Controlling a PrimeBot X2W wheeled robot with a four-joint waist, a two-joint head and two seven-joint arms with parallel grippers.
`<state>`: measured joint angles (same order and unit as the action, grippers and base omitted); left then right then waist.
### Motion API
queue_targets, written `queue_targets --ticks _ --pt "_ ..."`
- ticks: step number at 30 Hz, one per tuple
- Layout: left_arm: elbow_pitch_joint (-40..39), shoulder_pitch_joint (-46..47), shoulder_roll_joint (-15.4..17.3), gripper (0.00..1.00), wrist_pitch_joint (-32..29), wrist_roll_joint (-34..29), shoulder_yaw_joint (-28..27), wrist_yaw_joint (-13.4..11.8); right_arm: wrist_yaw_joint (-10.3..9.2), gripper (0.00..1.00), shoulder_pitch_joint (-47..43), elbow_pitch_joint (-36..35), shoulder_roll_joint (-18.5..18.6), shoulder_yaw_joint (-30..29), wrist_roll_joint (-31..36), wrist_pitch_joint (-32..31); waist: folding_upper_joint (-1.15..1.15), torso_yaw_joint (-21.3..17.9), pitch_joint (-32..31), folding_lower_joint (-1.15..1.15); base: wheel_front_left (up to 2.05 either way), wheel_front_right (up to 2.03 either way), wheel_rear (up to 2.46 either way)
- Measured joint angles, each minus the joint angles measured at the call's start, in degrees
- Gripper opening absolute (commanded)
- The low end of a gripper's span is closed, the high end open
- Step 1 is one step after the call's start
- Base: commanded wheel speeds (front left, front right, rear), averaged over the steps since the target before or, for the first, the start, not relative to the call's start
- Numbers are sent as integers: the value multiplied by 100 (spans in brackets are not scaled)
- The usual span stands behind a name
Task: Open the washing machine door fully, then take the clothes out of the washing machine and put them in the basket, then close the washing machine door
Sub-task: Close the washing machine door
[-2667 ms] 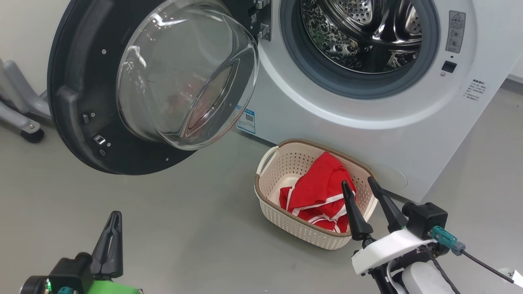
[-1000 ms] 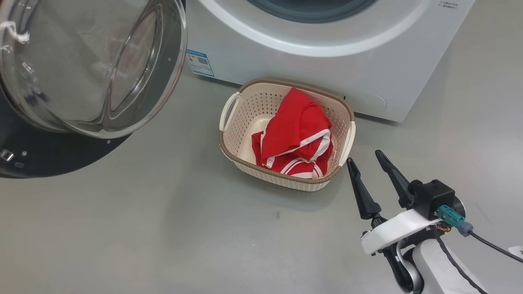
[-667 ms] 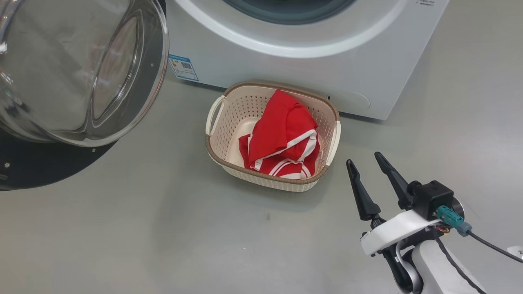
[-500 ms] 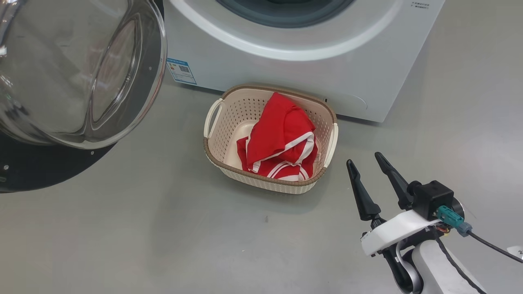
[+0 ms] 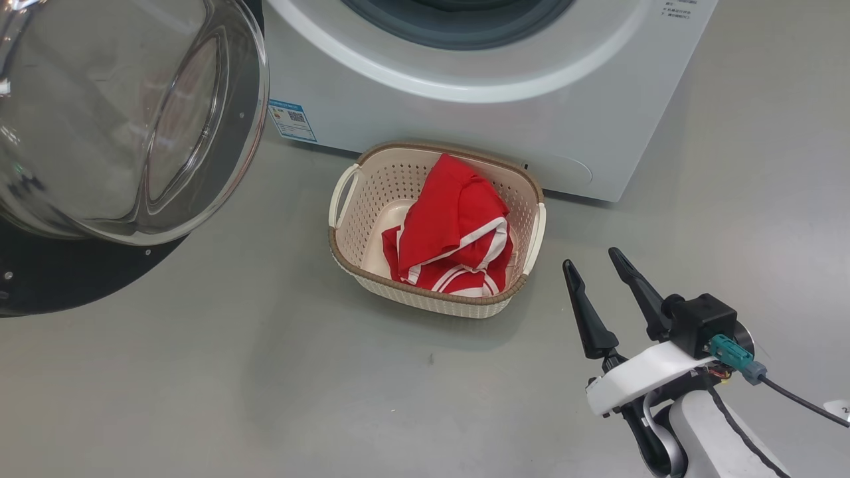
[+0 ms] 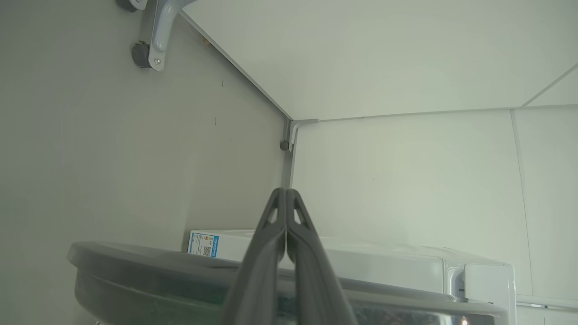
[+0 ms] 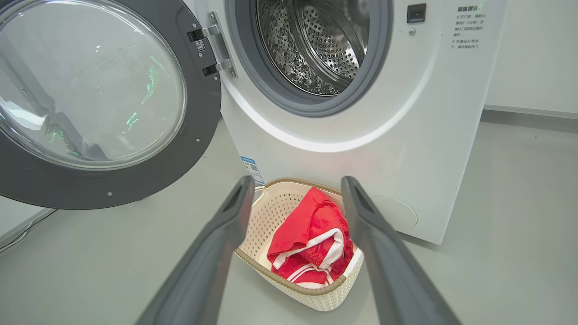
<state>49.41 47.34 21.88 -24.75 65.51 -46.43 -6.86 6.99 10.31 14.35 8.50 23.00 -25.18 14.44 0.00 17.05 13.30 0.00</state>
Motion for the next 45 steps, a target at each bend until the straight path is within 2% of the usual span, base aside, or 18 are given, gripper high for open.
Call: queue_targets --ticks 22,45 --pt "727 414 104 0 -344 -163 83 0 0 100 6 -10 4 -43 0 0 0 -32 33 0 0 0 0" --pt "910 530 166 0 -1009 -316 478 0 0 100 6 -14 -54 -73 0 0 0 28 -42 0 0 0 0"
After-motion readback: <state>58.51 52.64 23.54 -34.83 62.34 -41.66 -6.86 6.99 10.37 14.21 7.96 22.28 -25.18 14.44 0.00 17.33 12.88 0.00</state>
